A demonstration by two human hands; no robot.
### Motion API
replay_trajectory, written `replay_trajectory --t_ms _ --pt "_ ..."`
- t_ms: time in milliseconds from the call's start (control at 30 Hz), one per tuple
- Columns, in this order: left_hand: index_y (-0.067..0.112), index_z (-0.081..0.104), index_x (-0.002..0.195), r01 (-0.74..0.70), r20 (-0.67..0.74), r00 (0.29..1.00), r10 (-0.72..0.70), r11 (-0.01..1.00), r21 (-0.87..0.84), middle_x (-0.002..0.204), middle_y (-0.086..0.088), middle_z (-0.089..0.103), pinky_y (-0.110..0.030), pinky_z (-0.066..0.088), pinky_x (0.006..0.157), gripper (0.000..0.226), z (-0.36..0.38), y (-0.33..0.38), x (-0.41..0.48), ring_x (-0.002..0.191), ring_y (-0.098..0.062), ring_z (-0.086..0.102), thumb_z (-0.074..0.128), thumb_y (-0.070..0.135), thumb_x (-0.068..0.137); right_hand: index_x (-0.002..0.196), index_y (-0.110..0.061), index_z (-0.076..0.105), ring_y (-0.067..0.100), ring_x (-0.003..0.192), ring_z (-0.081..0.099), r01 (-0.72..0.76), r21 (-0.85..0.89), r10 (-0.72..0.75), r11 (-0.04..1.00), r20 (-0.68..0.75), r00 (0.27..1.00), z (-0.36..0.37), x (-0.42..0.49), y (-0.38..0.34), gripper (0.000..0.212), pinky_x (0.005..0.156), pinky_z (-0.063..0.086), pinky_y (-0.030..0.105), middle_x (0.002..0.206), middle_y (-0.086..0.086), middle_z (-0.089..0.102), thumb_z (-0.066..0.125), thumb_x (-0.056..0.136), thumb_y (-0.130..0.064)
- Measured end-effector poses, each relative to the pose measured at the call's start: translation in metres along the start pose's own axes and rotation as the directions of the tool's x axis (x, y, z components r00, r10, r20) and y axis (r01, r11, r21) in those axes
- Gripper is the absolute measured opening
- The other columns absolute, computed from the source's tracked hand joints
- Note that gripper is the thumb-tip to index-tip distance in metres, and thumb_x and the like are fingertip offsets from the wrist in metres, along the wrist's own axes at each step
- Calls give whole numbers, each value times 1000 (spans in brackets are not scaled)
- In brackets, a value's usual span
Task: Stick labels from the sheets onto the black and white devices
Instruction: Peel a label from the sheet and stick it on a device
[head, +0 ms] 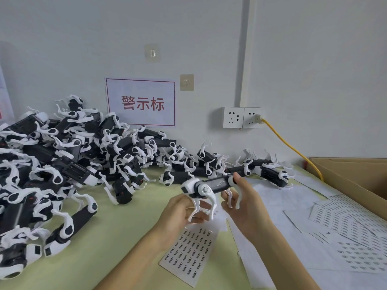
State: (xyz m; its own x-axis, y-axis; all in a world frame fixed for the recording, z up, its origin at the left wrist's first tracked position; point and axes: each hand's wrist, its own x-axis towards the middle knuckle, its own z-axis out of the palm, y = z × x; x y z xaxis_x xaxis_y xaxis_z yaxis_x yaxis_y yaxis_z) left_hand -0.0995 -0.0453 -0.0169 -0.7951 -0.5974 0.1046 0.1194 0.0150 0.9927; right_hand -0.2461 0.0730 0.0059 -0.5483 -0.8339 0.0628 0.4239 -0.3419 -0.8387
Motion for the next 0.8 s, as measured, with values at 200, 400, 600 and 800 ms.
replay_trajectory --t_ms 200,400,600,800 --pt "8 76 117 209 323 942 -85 905 -371 108 -22 71 -43 55 85 66 -1 10 -2 85 -32 70 35 57 99 101 -23 74 9 61 50 -34 -98 32 995 -27 999 1 -1 0 42 64 46 23 79 -8 61 88 70 -48" --pt "-2 64 126 158 376 920 -109 982 -102 108 -21 71 -32 54 82 61 -5 10 -7 95 -31 67 53 52 99 128 -29 60 13 67 51 66 -486 -54 871 38 998 -3 -3 -3 76 74 43 33 79 -8 70 82 61 -60" --pt "5 62 126 149 248 960 -129 987 -65 98 -10 74 -28 57 70 49 6 4 -6 86 -21 73 72 27 83 124 -34 62 2 99 69 162 -584 -197 795 4 980 2 -3 3 63 81 47 20 107 -12 76 85 70 -57" --pt "13 60 130 88 31 996 -84 987 -136 105 -9 74 -35 51 82 55 10 -1 -4 94 -18 70 66 43 84 92 -13 72 15 74 60 271 -307 -365 912 -307 879 -8 3 -5 19 73 42 28 77 -1 71 60 100 -25"
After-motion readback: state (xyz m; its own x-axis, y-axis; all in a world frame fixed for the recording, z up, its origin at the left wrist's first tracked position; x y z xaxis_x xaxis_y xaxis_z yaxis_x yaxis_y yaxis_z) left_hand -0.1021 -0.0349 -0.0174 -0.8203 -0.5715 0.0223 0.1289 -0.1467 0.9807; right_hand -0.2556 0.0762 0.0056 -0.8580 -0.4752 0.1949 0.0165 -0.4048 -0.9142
